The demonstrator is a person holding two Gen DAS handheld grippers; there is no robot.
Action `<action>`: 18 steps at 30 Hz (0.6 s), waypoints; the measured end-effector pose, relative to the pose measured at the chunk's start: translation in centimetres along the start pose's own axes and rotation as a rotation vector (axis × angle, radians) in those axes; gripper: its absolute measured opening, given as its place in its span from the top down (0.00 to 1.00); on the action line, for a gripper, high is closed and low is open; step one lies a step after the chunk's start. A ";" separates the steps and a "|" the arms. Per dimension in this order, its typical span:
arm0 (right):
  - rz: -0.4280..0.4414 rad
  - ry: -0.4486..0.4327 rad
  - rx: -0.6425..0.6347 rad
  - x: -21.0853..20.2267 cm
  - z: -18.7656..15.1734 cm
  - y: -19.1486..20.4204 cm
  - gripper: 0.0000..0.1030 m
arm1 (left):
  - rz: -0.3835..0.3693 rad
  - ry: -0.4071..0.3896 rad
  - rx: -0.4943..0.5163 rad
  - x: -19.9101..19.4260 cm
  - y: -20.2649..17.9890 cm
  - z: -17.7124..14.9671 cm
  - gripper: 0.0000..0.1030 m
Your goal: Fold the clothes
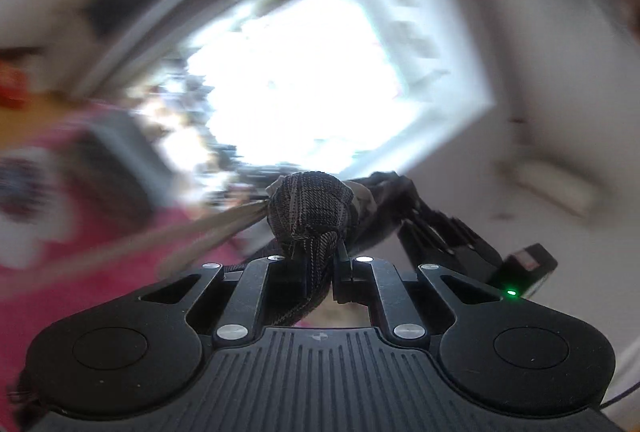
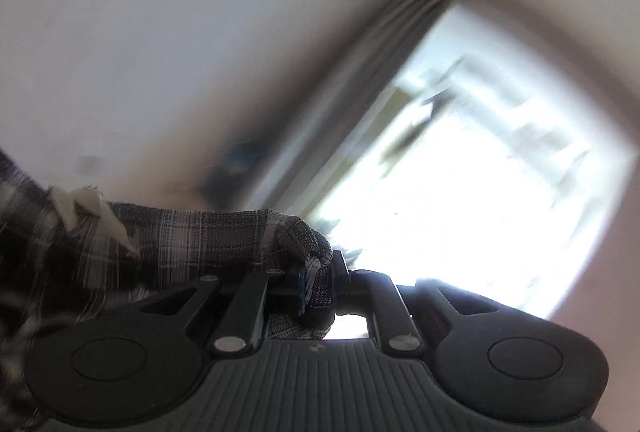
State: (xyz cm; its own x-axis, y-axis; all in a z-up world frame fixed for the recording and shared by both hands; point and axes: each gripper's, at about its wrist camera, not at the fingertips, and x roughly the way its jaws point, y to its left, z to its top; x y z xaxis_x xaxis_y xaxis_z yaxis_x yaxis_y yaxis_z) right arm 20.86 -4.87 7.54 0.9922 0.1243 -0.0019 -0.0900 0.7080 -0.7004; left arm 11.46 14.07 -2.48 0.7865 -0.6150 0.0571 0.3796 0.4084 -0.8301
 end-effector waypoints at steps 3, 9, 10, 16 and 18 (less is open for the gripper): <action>-0.143 -0.053 -0.088 -3.4 1.2 -6.1 0.88 | -0.137 0.005 -0.014 2.9 -4.6 -1.9 0.93; -0.185 -0.139 -0.171 -2.8 1.9 -7.4 0.88 | 0.028 -0.006 -0.001 3.0 -5.0 -3.2 0.93; -0.147 -0.147 -0.183 -1.7 1.4 -5.7 0.88 | 0.105 -0.002 -0.018 2.6 -3.8 -3.2 0.93; 0.262 -0.076 -0.191 5.8 -2.8 11.3 0.88 | 0.647 0.011 -0.031 -2.8 7.3 -3.0 0.94; 0.392 -0.066 -0.244 7.1 -4.0 17.9 0.88 | 0.788 0.017 -0.062 -4.4 11.0 -2.8 0.94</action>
State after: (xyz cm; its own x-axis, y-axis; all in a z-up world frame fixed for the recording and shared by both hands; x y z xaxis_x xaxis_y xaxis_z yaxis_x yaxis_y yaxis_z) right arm 26.67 5.90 -7.88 0.8791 0.3995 -0.2601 -0.4264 0.4151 -0.8036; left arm 10.78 19.40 -13.39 0.8048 -0.1701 -0.5687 -0.3146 0.6902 -0.6517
